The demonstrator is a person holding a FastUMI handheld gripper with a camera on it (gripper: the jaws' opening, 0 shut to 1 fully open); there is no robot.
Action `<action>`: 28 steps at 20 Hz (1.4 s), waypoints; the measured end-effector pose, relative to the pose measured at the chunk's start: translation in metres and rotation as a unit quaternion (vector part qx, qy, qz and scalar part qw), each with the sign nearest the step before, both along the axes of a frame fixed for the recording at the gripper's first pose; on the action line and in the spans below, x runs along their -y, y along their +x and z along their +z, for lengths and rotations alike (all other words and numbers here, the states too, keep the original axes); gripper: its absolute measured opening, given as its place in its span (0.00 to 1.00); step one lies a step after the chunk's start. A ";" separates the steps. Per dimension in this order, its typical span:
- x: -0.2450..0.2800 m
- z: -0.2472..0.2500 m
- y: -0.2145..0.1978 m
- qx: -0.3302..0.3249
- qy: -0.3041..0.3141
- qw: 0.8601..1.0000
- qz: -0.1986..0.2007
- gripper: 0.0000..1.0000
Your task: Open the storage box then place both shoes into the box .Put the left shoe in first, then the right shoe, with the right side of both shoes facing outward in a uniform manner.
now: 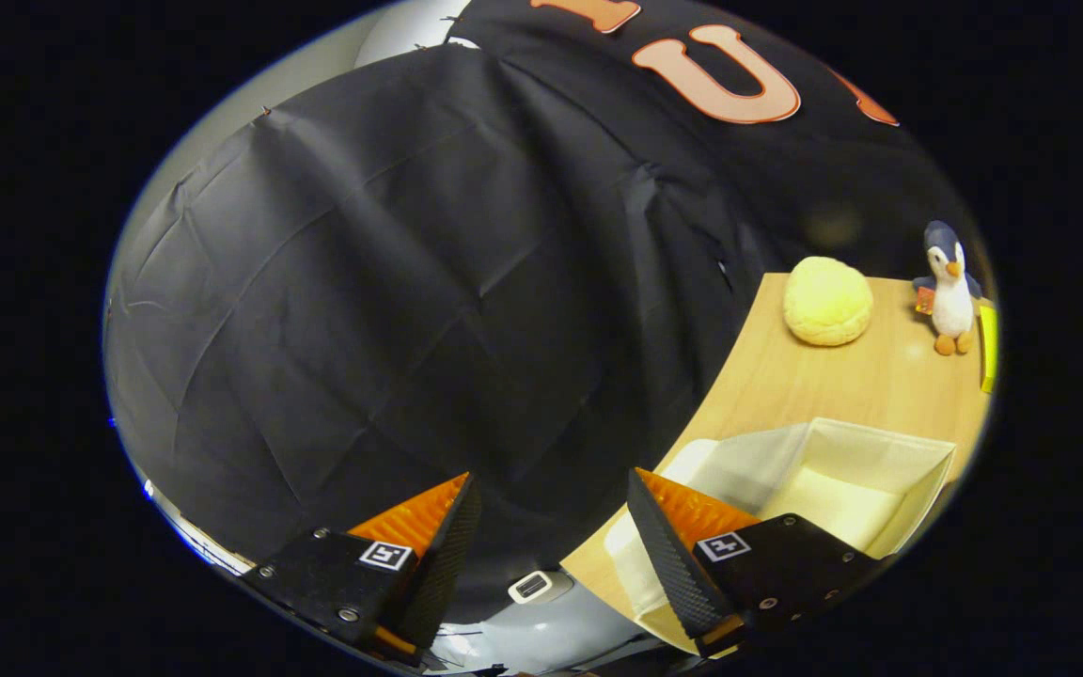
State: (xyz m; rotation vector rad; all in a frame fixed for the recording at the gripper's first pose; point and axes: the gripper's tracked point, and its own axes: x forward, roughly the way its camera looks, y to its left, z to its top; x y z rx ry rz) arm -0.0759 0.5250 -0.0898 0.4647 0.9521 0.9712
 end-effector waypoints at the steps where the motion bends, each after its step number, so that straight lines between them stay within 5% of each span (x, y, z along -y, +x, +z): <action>1: 0.011 0.004 0.017 0.008 -0.011 1.000 -0.012 0.96; 4: 0.056 -0.024 0.041 0.031 -0.053 0.997 -0.052 0.96; 16: 0.275 -0.141 0.031 0.040 -0.211 0.960 -0.181 0.98; 28: 0.367 -0.257 -0.001 0.008 -0.296 0.940 -0.167 0.94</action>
